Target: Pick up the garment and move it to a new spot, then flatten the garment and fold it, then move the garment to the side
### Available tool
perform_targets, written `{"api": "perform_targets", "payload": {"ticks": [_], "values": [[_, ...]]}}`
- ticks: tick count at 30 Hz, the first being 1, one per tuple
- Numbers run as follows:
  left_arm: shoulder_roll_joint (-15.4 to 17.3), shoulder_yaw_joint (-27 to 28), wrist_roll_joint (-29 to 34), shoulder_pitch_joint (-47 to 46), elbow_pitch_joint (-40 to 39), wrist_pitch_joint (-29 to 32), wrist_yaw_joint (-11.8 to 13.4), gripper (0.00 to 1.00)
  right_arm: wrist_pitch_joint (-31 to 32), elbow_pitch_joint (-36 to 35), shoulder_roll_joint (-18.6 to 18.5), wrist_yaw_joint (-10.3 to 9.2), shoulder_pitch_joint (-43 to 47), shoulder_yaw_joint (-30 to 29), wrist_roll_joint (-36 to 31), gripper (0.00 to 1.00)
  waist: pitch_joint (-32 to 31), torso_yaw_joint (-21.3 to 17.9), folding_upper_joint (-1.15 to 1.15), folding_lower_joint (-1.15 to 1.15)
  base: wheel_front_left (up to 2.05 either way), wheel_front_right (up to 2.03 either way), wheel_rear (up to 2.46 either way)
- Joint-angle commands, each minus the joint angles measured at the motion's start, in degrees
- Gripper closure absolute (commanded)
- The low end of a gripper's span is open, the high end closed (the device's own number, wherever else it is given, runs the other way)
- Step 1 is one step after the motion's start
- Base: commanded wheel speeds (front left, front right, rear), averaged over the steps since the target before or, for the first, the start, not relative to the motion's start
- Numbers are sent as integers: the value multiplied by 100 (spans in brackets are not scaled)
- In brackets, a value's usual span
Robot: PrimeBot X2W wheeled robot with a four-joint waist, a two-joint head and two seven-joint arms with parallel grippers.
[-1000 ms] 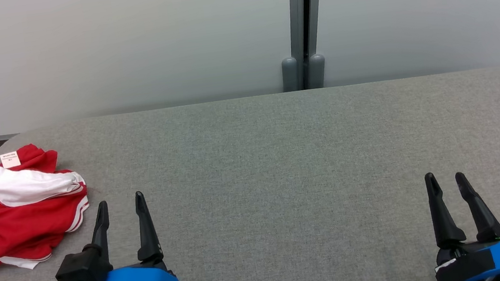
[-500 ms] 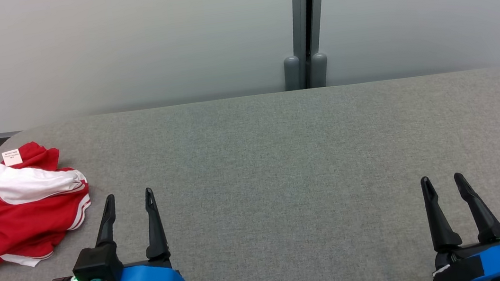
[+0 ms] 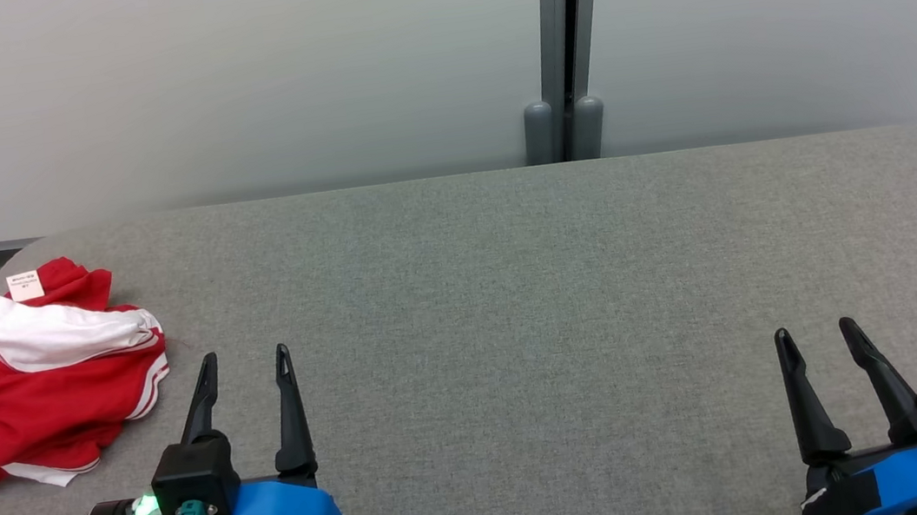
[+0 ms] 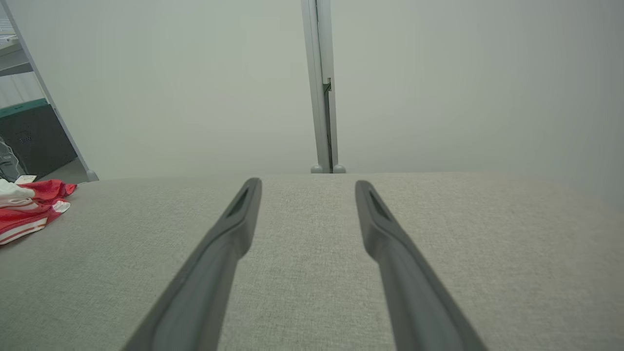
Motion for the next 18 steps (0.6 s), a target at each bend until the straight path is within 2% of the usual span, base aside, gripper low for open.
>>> {"api": "perform_targets", "payload": {"ticks": [1,18], "values": [[24,-13,108,6,-34,19,32,0,38,-42,-40,10,57,-37,-107,0,7,-1,0,0,0,0,0],[55,-54,-76,60,-72,260,104,0,267,-134,-38,7,114,-135,-5,0,12,-1,0,0,0,0,0]]}}
